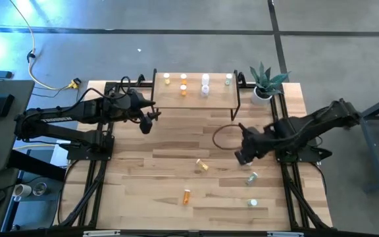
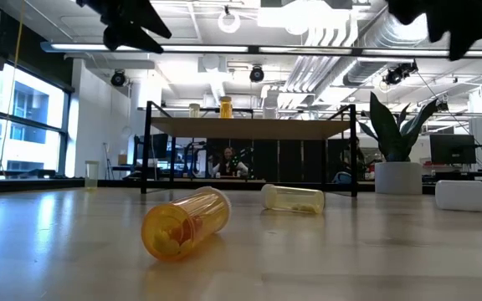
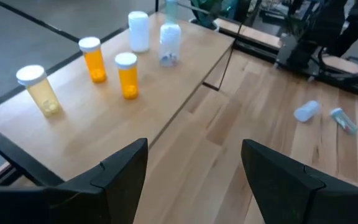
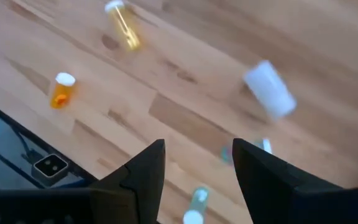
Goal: Pick and place medicine bottles onto shelf by color
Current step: Put the bottom blue pill bottle on the shelf and align it to the other blue pill bottle
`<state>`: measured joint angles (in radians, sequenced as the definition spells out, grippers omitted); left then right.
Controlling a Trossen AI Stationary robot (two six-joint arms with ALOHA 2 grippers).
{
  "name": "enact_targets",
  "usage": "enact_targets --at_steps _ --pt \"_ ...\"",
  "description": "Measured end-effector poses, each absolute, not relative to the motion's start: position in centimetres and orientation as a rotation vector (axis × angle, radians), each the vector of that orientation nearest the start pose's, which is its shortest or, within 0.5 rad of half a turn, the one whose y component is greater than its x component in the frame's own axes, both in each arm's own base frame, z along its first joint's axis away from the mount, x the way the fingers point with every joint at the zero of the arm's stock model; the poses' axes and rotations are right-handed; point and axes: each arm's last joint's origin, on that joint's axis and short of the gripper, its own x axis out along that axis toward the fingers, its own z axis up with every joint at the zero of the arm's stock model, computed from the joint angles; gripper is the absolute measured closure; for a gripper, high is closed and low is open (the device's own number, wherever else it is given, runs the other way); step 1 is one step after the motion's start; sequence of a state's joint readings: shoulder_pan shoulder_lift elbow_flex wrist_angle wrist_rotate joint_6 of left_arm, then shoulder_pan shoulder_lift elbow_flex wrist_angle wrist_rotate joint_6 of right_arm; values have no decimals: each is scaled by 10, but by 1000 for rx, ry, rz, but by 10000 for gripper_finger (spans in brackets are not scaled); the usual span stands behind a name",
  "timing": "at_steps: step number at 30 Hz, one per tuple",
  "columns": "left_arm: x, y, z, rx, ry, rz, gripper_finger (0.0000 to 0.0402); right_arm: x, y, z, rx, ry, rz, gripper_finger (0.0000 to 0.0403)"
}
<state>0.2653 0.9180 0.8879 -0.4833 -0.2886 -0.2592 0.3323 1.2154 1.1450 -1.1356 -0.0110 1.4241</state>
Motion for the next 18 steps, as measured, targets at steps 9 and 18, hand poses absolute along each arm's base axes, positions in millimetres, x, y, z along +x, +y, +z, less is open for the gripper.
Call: enact_targets --at_steps 9,18 --pt "180 56 317 -253 477 563 154 190 117 292 1028 1228 -605 224" --pt "181 55 316 -271 488 505 154 186 162 271 1047 1364 -611 209"
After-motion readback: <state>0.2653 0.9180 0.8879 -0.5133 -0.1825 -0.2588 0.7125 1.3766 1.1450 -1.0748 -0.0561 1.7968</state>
